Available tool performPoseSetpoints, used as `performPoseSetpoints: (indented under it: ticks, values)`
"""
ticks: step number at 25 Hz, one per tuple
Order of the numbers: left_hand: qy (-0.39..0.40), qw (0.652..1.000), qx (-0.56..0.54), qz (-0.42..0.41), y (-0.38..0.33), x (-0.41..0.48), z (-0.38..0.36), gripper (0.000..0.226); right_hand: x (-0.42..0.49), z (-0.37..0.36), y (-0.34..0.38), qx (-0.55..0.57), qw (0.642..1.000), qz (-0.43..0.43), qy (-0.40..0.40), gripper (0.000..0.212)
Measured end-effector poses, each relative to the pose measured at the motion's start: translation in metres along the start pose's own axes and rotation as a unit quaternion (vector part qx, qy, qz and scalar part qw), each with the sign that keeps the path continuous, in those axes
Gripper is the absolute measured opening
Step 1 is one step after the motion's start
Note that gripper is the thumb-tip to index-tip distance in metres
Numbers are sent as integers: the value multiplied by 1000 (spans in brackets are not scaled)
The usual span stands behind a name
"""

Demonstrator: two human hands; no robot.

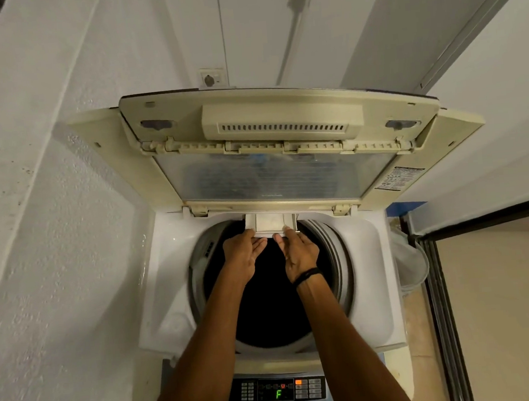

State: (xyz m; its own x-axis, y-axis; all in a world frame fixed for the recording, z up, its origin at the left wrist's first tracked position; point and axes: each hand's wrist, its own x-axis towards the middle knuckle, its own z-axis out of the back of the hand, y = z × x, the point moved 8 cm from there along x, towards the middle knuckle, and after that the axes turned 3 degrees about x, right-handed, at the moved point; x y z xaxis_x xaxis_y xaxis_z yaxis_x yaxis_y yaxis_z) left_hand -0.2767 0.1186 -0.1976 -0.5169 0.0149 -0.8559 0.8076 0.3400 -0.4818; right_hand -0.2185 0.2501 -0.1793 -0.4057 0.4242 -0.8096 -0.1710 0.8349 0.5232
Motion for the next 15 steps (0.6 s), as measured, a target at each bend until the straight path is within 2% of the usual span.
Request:
performPoseSetpoints:
  ticks: [9,12,15]
  values:
    - [12,1000,-1,-21,-11,10,-7,21,12,-13,2,39,999,-6,30,23]
    - [11,1000,7,-24,-17,12,-9,15,16,-14,3,30,999,-10,35,22]
    - [10,1000,11,-24,-18,12,-9,13,16,-13,2,35,999,-8,23,43]
